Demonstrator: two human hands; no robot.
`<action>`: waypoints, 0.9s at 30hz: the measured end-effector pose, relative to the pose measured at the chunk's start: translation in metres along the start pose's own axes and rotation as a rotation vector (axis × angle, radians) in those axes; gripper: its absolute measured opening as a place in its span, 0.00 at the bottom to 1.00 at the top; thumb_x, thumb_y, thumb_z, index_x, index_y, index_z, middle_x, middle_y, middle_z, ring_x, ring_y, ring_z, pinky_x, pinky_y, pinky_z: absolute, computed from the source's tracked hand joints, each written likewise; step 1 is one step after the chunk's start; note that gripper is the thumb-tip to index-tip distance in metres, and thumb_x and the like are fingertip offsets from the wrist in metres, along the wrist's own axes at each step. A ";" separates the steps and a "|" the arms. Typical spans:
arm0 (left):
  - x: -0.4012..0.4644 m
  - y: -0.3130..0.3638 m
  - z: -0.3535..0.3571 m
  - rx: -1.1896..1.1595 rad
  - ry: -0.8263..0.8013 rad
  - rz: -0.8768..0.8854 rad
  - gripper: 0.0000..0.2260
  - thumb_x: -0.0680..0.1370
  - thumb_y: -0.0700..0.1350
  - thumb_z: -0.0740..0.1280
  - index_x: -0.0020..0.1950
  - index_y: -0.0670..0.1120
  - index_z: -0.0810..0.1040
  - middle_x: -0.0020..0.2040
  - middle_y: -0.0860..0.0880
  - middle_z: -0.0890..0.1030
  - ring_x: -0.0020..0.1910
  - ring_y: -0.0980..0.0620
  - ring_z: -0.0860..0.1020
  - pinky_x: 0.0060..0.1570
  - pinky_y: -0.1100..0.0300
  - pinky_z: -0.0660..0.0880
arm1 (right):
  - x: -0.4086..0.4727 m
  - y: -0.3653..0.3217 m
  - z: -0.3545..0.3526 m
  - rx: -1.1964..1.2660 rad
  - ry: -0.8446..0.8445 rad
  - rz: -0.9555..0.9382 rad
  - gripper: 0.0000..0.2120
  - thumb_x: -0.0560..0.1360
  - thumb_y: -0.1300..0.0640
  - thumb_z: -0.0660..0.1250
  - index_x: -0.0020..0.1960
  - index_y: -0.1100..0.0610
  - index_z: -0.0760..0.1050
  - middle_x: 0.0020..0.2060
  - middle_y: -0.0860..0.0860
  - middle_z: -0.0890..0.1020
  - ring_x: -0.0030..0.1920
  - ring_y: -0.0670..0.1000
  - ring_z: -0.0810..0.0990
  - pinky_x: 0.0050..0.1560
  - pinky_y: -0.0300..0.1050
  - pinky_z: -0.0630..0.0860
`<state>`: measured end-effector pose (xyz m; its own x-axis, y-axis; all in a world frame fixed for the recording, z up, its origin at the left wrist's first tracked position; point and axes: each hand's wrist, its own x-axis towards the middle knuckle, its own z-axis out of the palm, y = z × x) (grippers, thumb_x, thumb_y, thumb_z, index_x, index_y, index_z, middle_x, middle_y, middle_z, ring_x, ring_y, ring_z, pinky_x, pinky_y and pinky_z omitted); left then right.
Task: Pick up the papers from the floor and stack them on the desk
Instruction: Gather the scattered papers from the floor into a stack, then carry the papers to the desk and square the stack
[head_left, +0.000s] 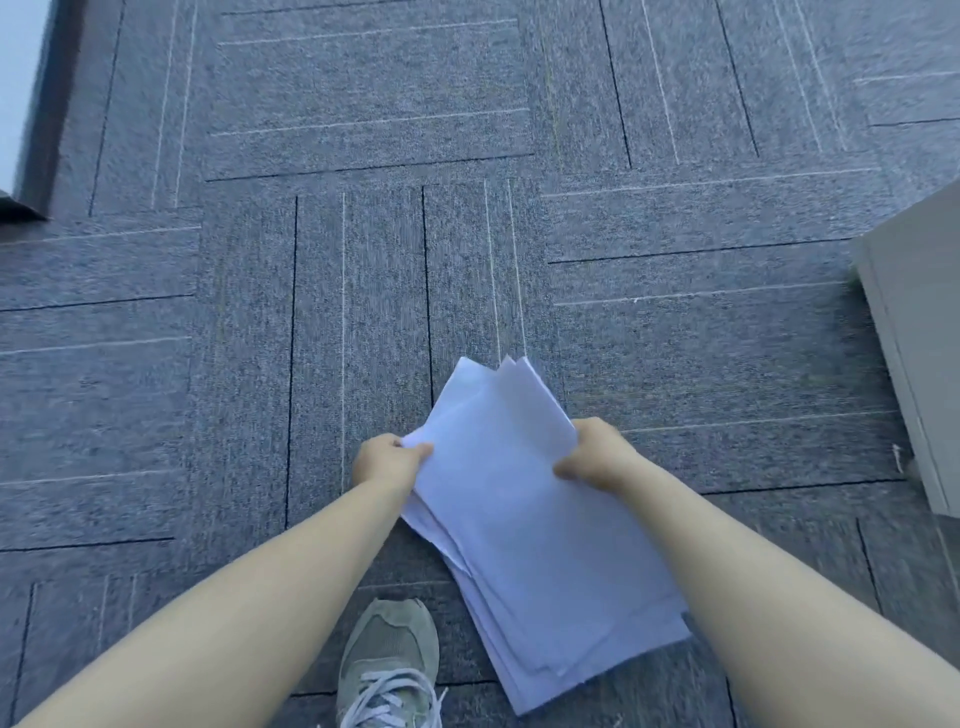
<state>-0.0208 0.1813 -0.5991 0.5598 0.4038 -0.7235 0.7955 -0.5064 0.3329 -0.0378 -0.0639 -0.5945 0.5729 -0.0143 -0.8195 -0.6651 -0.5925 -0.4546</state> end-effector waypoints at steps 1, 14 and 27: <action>0.002 0.008 -0.008 -0.023 0.018 0.049 0.13 0.72 0.50 0.73 0.49 0.44 0.78 0.58 0.41 0.81 0.48 0.45 0.76 0.48 0.56 0.71 | -0.002 -0.004 -0.011 0.062 0.049 -0.018 0.14 0.62 0.64 0.66 0.46 0.55 0.82 0.44 0.57 0.87 0.45 0.58 0.85 0.48 0.54 0.83; -0.248 0.258 -0.160 -0.409 -0.763 0.368 0.40 0.68 0.57 0.74 0.76 0.56 0.58 0.71 0.59 0.71 0.71 0.55 0.68 0.72 0.45 0.60 | -0.334 -0.166 -0.269 0.630 0.329 -0.370 0.09 0.70 0.73 0.70 0.45 0.61 0.82 0.35 0.48 0.87 0.36 0.48 0.86 0.38 0.44 0.82; -0.732 0.555 -0.252 -0.406 -0.913 0.890 0.07 0.71 0.38 0.75 0.47 0.47 0.86 0.46 0.46 0.87 0.49 0.45 0.85 0.54 0.49 0.80 | -0.767 -0.200 -0.479 0.850 1.228 -0.277 0.12 0.74 0.60 0.65 0.38 0.69 0.70 0.28 0.67 0.72 0.25 0.58 0.69 0.28 0.51 0.65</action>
<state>0.0695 -0.2030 0.2673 0.6923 -0.6741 -0.2576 0.3449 -0.0045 0.9386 -0.1147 -0.3206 0.2924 0.4685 -0.8796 -0.0822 -0.2973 -0.0693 -0.9523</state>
